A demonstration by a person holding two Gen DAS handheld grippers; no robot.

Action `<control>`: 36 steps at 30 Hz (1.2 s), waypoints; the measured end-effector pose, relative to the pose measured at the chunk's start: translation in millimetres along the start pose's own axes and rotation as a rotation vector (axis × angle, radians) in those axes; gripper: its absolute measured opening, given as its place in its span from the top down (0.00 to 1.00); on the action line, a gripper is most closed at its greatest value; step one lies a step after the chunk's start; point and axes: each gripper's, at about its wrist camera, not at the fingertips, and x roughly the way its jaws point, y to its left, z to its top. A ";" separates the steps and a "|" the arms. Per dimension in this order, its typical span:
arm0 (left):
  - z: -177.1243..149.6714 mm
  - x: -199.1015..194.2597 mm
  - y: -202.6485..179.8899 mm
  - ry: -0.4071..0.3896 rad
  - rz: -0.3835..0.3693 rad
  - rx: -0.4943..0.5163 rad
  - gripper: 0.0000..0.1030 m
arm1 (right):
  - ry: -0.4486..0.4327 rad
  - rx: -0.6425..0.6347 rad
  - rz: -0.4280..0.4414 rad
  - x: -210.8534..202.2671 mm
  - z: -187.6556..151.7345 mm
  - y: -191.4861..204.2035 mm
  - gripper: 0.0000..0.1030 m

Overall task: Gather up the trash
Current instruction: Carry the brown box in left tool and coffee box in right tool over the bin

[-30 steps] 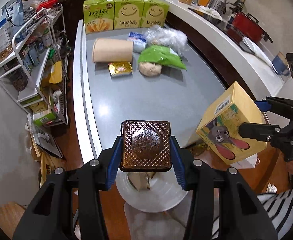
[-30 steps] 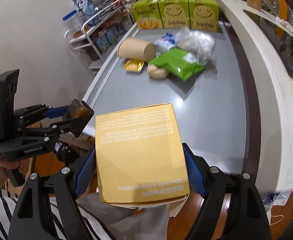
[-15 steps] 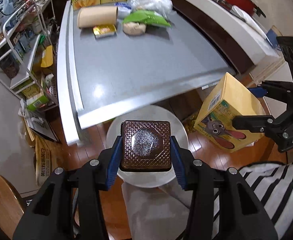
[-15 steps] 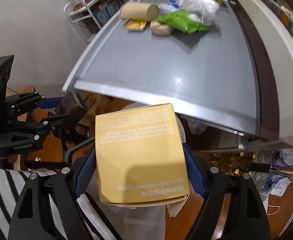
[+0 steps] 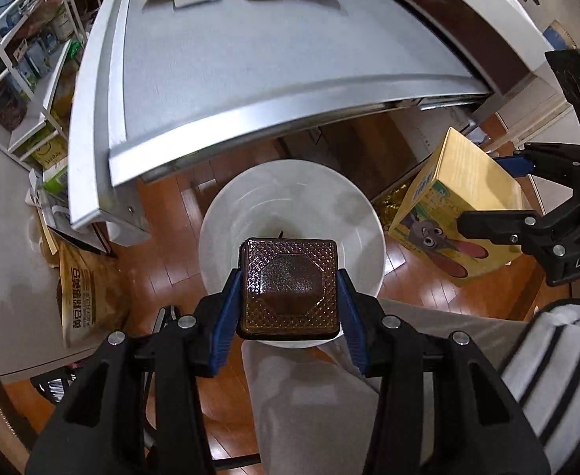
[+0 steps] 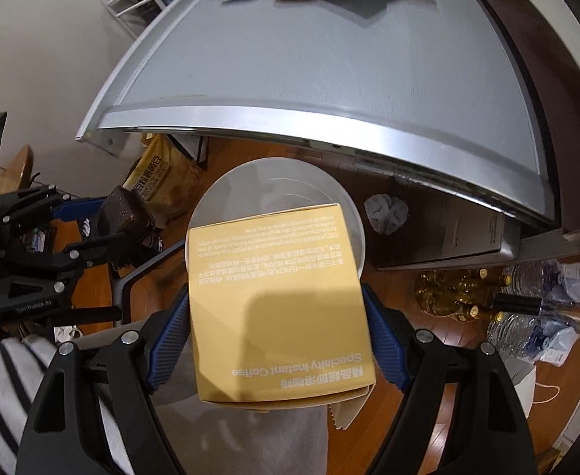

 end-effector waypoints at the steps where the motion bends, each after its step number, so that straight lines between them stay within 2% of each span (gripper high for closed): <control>1: 0.0 3.2 0.8 0.006 0.002 -0.004 0.54 | 0.001 0.005 0.001 2.3 0.9 0.4 0.24; 14: 8.8 22.1 2.4 0.021 0.027 -0.031 0.54 | -0.001 0.018 -0.039 16.7 14.0 8.6 0.24; 36: 12.5 28.7 1.6 0.050 0.049 -0.011 0.54 | 0.015 0.006 -0.045 25.0 21.4 10.4 0.24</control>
